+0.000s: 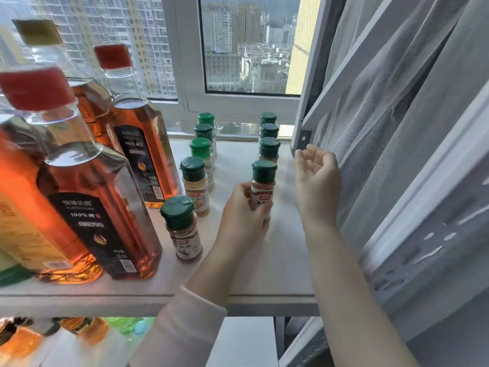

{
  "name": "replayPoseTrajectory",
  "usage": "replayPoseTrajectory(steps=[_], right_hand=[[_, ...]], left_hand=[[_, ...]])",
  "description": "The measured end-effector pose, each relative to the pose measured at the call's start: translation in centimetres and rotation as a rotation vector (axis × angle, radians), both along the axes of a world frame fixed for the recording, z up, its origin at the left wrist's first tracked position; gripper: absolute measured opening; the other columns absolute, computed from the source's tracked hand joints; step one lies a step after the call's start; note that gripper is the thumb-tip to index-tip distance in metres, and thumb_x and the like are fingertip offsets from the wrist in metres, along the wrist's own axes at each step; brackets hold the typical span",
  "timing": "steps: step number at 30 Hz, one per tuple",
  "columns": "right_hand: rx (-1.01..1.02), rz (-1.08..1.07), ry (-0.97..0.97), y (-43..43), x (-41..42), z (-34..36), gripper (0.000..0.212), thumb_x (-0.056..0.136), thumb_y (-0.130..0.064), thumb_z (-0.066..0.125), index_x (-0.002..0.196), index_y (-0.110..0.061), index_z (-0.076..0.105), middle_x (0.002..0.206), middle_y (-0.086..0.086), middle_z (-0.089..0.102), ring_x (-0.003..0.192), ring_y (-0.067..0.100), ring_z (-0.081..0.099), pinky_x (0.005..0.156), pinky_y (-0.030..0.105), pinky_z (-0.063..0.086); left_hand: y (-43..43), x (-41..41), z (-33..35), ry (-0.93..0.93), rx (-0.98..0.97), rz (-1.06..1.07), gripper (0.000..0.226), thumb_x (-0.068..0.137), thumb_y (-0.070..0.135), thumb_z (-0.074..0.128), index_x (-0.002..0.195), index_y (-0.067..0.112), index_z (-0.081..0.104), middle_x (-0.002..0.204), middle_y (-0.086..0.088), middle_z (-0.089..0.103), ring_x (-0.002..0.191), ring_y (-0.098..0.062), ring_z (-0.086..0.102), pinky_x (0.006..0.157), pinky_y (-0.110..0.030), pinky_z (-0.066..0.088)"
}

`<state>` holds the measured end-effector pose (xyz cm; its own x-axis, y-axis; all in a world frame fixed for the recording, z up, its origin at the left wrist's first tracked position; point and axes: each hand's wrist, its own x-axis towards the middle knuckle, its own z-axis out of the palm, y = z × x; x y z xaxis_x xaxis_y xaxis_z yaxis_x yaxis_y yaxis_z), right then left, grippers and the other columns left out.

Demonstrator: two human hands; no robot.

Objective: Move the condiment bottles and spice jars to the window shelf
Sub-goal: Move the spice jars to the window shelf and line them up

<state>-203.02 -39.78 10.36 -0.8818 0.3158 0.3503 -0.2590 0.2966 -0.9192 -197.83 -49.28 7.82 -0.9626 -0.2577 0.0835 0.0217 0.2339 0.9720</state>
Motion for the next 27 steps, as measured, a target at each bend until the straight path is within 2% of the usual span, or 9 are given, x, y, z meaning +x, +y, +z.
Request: replayPoseTrajectory(steps=[8, 10, 13, 15, 17, 19, 21, 24, 27], right_hand=[[-0.074, 0.002, -0.049, 0.9, 2.4, -0.3, 0.021, 0.092, -0.023, 0.051, 0.109, -0.012, 0.057, 0.115, 0.003, 0.060, 0.108, 0.016, 0.056, 0.094, 0.031, 0.045], [-0.080, 0.004, -0.073, 1.0, 2.6, -0.8, 0.019, 0.092, -0.023, 0.051, 0.108, -0.013, 0.057, 0.115, 0.003, 0.060, 0.108, 0.016, 0.056, 0.094, 0.030, 0.045], [-0.116, 0.001, -0.116, 1.0, 2.8, -1.3, 0.014, 0.092, -0.022, 0.051, 0.103, -0.017, 0.056, 0.113, 0.005, 0.062, 0.107, 0.017, 0.057, 0.094, 0.032, 0.046], [-0.137, 0.010, -0.142, 0.9, 2.9, -1.6, 0.011, 0.092, -0.021, 0.052, 0.102, -0.018, 0.056, 0.113, 0.005, 0.062, 0.107, 0.018, 0.058, 0.095, 0.035, 0.046], [-0.139, 0.030, -0.161, 0.7, 3.2, -2.0, 0.012, 0.091, -0.022, 0.052, 0.102, -0.020, 0.055, 0.114, 0.004, 0.061, 0.108, 0.017, 0.057, 0.096, 0.037, 0.046], [-0.142, 0.039, -0.170, 0.6, 3.7, -2.5, 0.016, 0.091, -0.024, 0.052, 0.106, -0.019, 0.056, 0.115, 0.002, 0.061, 0.109, 0.016, 0.056, 0.097, 0.039, 0.045], [-0.138, 0.050, -0.181, 0.5, 4.4, -2.7, 0.020, 0.092, -0.026, 0.051, 0.110, -0.018, 0.055, 0.118, 0.001, 0.059, 0.112, 0.014, 0.054, 0.098, 0.038, 0.045], [-0.121, 0.068, -0.187, 0.3, 6.7, -2.9, 0.022, 0.092, -0.028, 0.051, 0.113, -0.019, 0.052, 0.121, -0.001, 0.055, 0.115, 0.012, 0.051, 0.102, 0.036, 0.042], [-0.057, 0.067, -0.153, -0.1, 10.4, -2.9, 0.023, 0.093, -0.029, 0.049, 0.114, -0.020, 0.051, 0.123, -0.002, 0.054, 0.114, 0.007, 0.049, 0.101, 0.028, 0.040]], left_hand=[[1.4, -2.2, 0.0, -0.015, 0.005, -0.008, 0.029, 0.085, 0.001, 0.060, 0.103, 0.016, 0.042, 0.084, 0.003, 0.057, 0.068, -0.005, 0.054, 0.053, -0.007, 0.046], [1.9, -2.6, -0.2, -0.015, 0.021, -0.003, 0.031, 0.084, 0.001, 0.061, 0.103, 0.016, 0.041, 0.092, -0.004, 0.058, 0.076, -0.012, 0.058, 0.068, -0.022, 0.056], [2.2, -2.7, -0.3, -0.017, 0.049, 0.011, 0.033, 0.083, 0.002, 0.062, 0.105, 0.015, 0.041, 0.095, -0.005, 0.059, 0.094, -0.028, 0.062, 0.082, -0.050, 0.054], [2.2, -2.6, -0.3, -0.022, 0.023, 0.008, 0.041, 0.082, 0.005, 0.064, 0.113, 0.015, 0.040, 0.104, -0.007, 0.060, 0.100, -0.028, 0.061, 0.087, -0.049, 0.052], [2.0, -2.3, -0.3, -0.020, -0.042, -0.010, 0.057, 0.081, 0.007, 0.066, 0.128, 0.014, 0.035, 0.119, -0.003, 0.057, 0.109, -0.018, 0.056, 0.096, -0.035, 0.046], [1.7, -1.4, -0.3, 0.004, -0.117, -0.007, 0.065, 0.082, 0.008, 0.066, 0.136, 0.012, 0.029, 0.121, 0.009, 0.047, 0.111, -0.003, 0.044, 0.088, -0.013, 0.035], [1.6, -0.1, -0.1, 0.046, -0.183, 0.020, 0.065, 0.083, 0.010, 0.066, 0.137, 0.012, 0.030, 0.124, 0.007, 0.045, 0.112, 0.001, 0.038, 0.082, -0.005, 0.028], [1.5, 3.0, -0.2, 0.100, -0.230, 0.042, 0.065, 0.084, 0.011, 0.065, 0.138, 0.011, 0.030, 0.140, -0.002, 0.041, 0.129, -0.010, 0.039, 0.100, -0.016, 0.031], [0.7, 7.1, -0.3, 0.166, -0.257, 0.044, 0.061, 0.085, 0.011, 0.063, 0.138, 0.013, 0.032, 0.141, -0.002, 0.042, 0.130, -0.012, 0.040, 0.109, -0.026, 0.032]])
